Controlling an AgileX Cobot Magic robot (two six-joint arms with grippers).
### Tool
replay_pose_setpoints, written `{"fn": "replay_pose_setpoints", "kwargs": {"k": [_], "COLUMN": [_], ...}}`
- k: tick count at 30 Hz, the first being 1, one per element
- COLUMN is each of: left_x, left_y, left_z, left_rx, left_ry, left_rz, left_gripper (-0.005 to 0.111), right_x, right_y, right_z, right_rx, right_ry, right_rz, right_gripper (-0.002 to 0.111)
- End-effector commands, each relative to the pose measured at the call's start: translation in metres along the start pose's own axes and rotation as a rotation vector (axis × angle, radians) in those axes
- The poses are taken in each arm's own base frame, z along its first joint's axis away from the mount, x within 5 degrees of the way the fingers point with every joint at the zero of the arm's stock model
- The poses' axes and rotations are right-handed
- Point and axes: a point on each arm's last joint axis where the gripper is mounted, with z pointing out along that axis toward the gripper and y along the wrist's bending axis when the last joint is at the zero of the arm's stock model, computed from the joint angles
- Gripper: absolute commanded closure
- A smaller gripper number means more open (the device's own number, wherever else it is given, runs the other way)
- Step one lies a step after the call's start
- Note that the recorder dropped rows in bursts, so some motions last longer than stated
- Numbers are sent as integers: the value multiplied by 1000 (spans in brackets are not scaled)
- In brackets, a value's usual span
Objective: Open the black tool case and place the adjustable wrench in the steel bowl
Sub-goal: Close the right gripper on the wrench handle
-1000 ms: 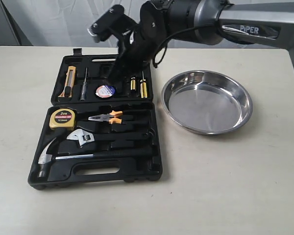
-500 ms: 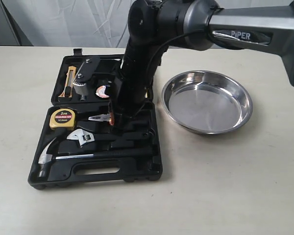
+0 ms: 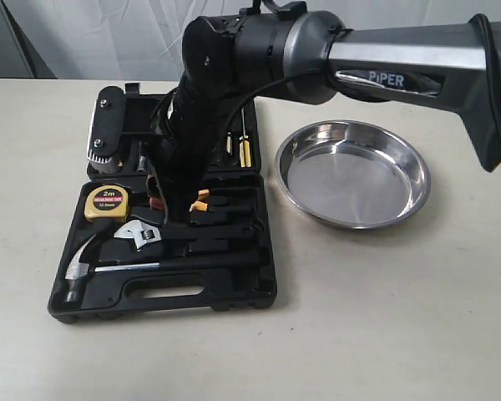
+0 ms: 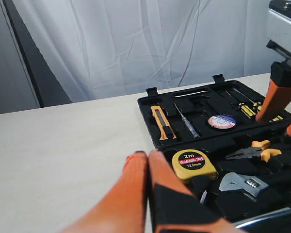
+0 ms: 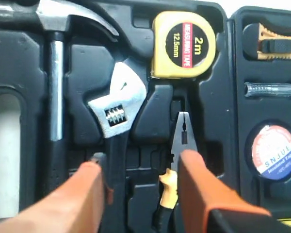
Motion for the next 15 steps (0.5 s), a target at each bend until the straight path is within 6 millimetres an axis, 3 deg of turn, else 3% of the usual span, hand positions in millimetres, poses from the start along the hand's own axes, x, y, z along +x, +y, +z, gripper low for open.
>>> {"fn": "replay_pose_setpoints", "kwargs": {"k": [1, 9, 15], "left_x": [-1, -1, -1], "left_y": [0, 0, 0], "left_z": [0, 0, 0], "left_rx": [0, 0, 0], "left_ry": [-5, -5, -5], "left_rz": [2, 2, 2], "left_gripper": [106, 106, 106], "right_x": [1, 12, 18], "right_y": [2, 5, 6], "right_z": [14, 43, 54], "right_rx": [3, -27, -40], "right_ry": [20, 68, 98], "right_rz": [-33, -41, -53], "right_gripper": [63, 63, 63]}}
